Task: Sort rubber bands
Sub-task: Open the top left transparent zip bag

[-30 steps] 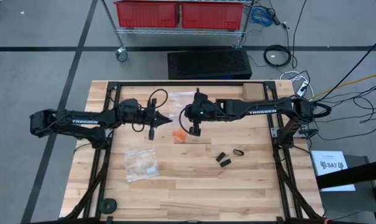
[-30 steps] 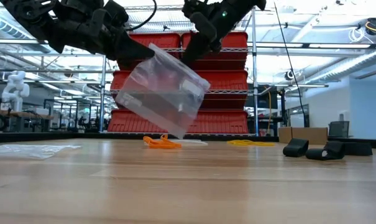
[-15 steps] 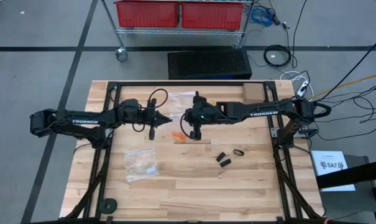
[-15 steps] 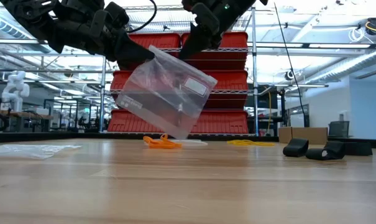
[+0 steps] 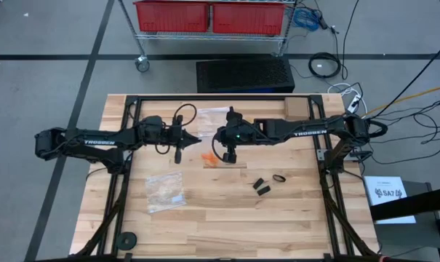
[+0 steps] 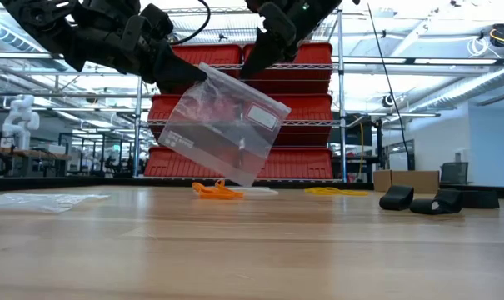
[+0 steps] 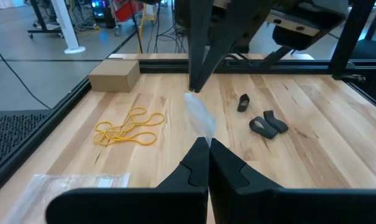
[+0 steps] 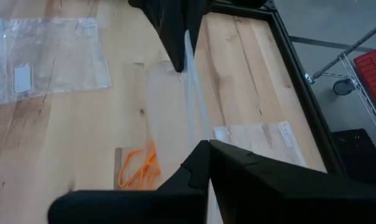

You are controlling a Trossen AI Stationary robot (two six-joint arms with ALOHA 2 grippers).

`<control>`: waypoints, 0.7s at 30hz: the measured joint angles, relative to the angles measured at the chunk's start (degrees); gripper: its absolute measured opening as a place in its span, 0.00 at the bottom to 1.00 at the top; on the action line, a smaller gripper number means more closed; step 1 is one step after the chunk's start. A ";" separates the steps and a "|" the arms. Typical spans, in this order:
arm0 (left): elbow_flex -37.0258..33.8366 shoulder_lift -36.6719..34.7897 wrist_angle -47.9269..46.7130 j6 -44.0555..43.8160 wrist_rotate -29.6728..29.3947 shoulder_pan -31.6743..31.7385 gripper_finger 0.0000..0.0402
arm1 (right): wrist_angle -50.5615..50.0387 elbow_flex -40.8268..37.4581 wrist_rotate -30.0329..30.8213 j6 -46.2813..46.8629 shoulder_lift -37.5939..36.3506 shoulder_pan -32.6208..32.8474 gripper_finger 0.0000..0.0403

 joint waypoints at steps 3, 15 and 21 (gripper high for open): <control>0.00 0.00 0.00 0.00 0.00 0.00 0.00 | -0.42 -0.02 -0.37 -0.64 0.73 -0.30 0.00; 0.00 0.00 -0.27 -0.02 0.02 0.00 0.00 | 1.33 -0.02 -3.01 -1.47 3.48 -1.53 0.00; 0.00 0.00 -0.53 -0.04 0.02 0.00 0.00 | 2.13 -0.11 -4.41 -1.45 5.14 -2.70 0.00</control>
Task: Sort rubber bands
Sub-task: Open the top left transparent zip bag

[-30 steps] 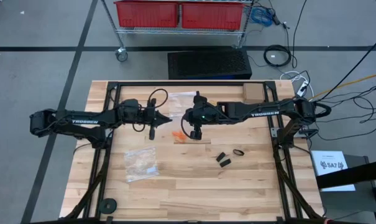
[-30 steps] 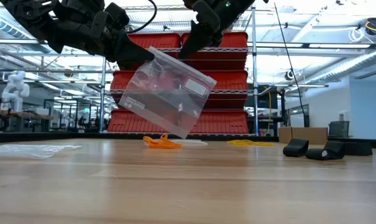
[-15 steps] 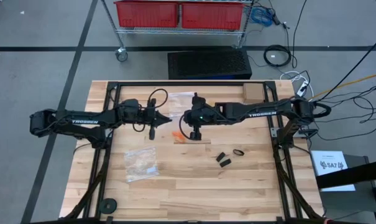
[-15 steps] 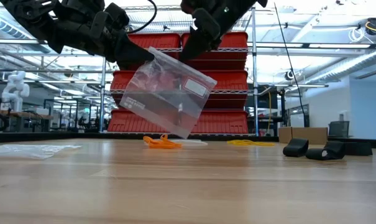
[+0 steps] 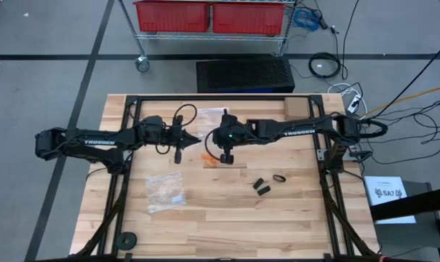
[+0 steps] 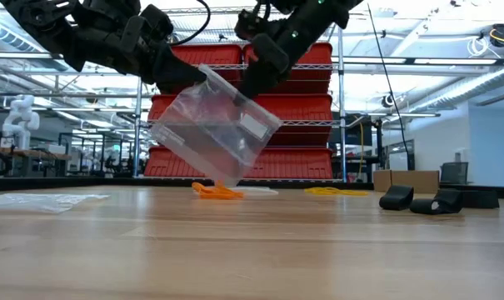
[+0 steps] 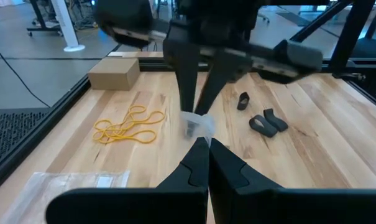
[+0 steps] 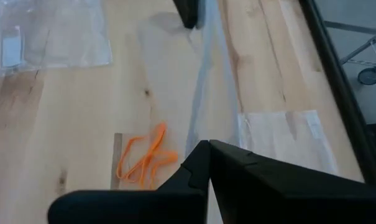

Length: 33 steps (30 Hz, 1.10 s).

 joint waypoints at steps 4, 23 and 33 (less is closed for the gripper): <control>0.00 0.00 -0.14 -0.02 0.55 -0.02 0.00 | 3.99 0.03 0.12 1.47 -0.68 -1.08 0.00; 0.00 0.10 -0.25 -1.51 0.77 -0.50 0.00 | -0.91 0.11 -0.33 3.45 2.32 -0.49 0.00; 0.00 2.64 -0.40 -1.55 -3.43 -4.96 0.00 | 8.29 -3.91 -8.11 3.17 2.35 -0.38 0.00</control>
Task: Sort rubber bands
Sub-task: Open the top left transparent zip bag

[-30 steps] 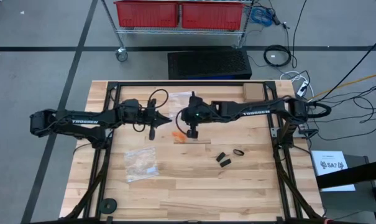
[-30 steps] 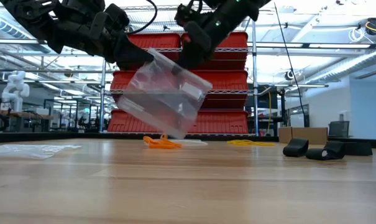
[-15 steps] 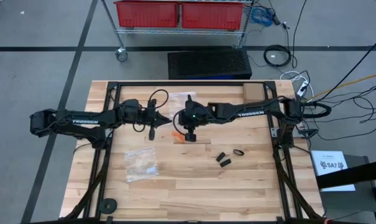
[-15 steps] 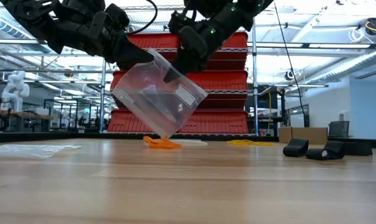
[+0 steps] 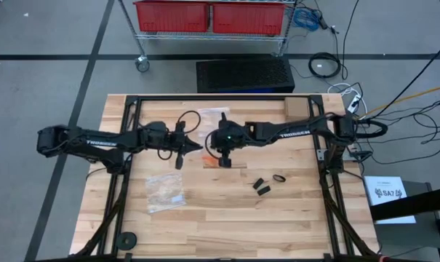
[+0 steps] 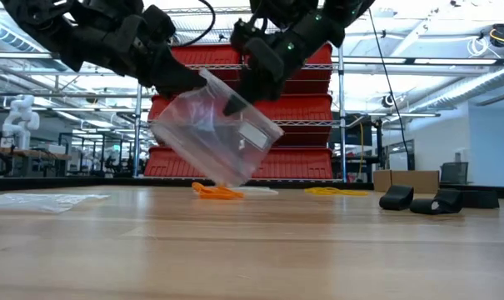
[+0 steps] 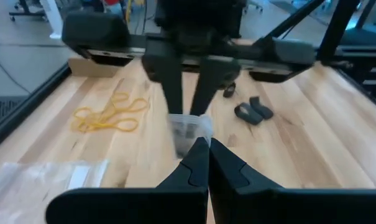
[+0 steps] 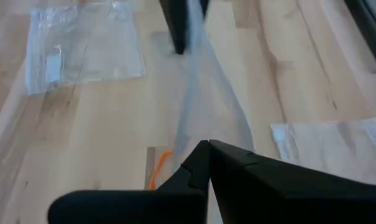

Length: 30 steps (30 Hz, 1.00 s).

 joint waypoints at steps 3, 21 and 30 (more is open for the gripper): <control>0.00 1.73 0.83 0.02 -2.51 -0.69 0.00 | 2.29 -1.01 0.00 0.71 0.08 0.43 0.00; 0.07 5.09 11.71 -1.34 -3.54 -1.37 0.00 | 0.63 -2.24 0.59 4.93 -3.30 1.16 0.26; 0.09 5.10 15.67 -2.91 -4.70 -2.96 0.00 | 0.87 -2.19 0.98 3.32 -5.24 0.81 0.02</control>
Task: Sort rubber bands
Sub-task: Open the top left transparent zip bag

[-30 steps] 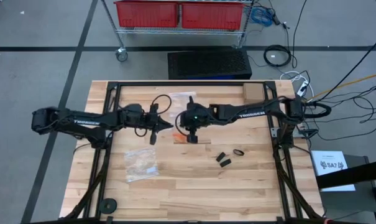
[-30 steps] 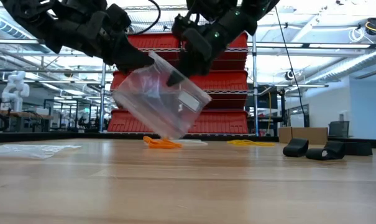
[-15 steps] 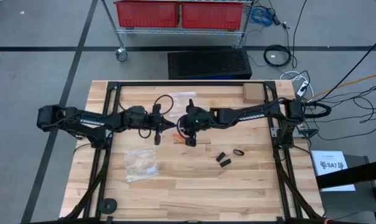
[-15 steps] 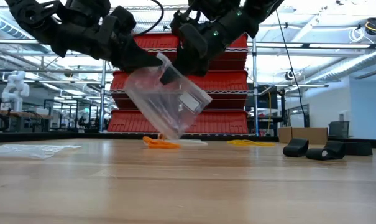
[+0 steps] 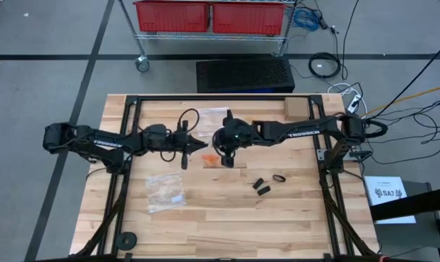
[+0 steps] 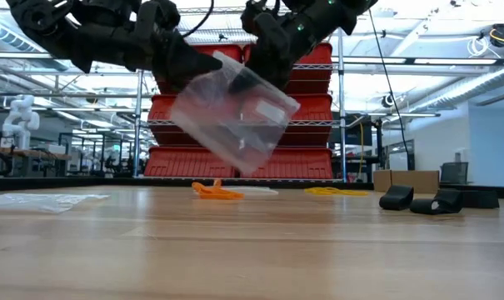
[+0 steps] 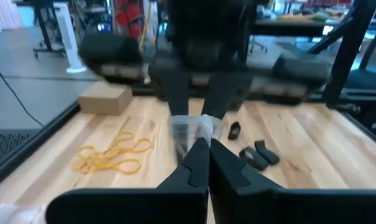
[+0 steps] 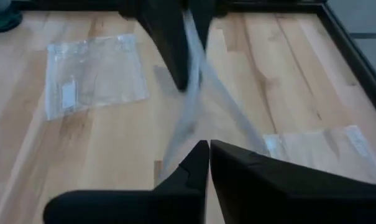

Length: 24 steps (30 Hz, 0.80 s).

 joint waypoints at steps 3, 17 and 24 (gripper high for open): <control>0.37 0.00 0.93 0.15 -0.38 -0.06 0.00 | 0.27 -0.02 -0.38 -0.64 0.71 0.00 0.00; 2.49 0.52 -0.09 0.20 -0.55 -0.71 0.00 | 5.22 0.00 -0.60 1.62 1.14 -0.25 0.21; 2.49 0.55 -0.08 0.04 -3.10 -0.73 0.00 | 0.70 0.00 -0.54 2.38 0.60 -0.26 0.47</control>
